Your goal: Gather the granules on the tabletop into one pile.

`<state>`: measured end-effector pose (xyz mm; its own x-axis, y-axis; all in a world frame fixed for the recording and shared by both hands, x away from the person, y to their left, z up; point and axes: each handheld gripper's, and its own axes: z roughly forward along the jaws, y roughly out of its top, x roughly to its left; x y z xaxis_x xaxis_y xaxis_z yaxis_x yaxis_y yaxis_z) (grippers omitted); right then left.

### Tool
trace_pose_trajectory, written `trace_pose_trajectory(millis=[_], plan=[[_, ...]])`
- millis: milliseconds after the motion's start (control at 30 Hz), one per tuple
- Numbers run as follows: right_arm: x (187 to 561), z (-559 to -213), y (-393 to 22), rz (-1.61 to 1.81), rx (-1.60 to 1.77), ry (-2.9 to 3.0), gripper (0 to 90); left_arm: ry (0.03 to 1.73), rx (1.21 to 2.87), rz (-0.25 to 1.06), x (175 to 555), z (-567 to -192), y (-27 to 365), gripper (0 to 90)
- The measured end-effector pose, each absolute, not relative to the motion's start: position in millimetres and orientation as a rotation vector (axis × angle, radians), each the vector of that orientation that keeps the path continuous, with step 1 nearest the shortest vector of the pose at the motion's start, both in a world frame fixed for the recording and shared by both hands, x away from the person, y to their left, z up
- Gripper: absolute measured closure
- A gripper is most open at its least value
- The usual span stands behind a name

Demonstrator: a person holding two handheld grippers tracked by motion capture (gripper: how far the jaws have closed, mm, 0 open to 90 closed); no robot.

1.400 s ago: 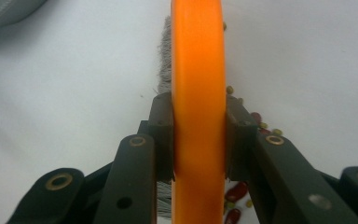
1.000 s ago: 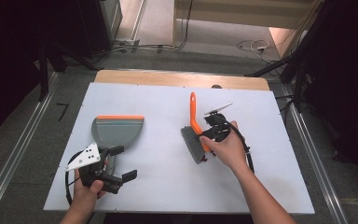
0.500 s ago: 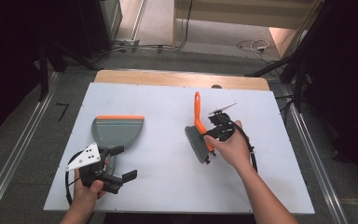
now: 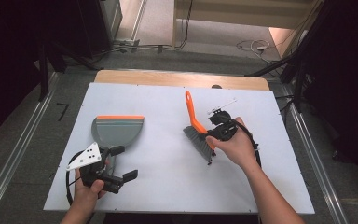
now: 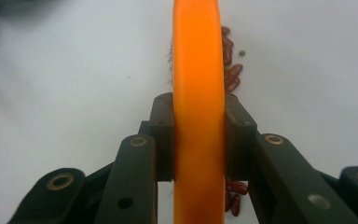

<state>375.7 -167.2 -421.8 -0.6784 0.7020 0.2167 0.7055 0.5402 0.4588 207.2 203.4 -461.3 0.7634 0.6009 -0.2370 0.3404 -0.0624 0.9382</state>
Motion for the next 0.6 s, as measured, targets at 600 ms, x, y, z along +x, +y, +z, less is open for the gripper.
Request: trace_pose_trajectory(millis=[600], plan=[[334.2,-409.2,-186.9,-0.646,-0.389,-3.081,68.6,0.755,1.678,0.253,207.6,-461.2,201.7,0.4]])
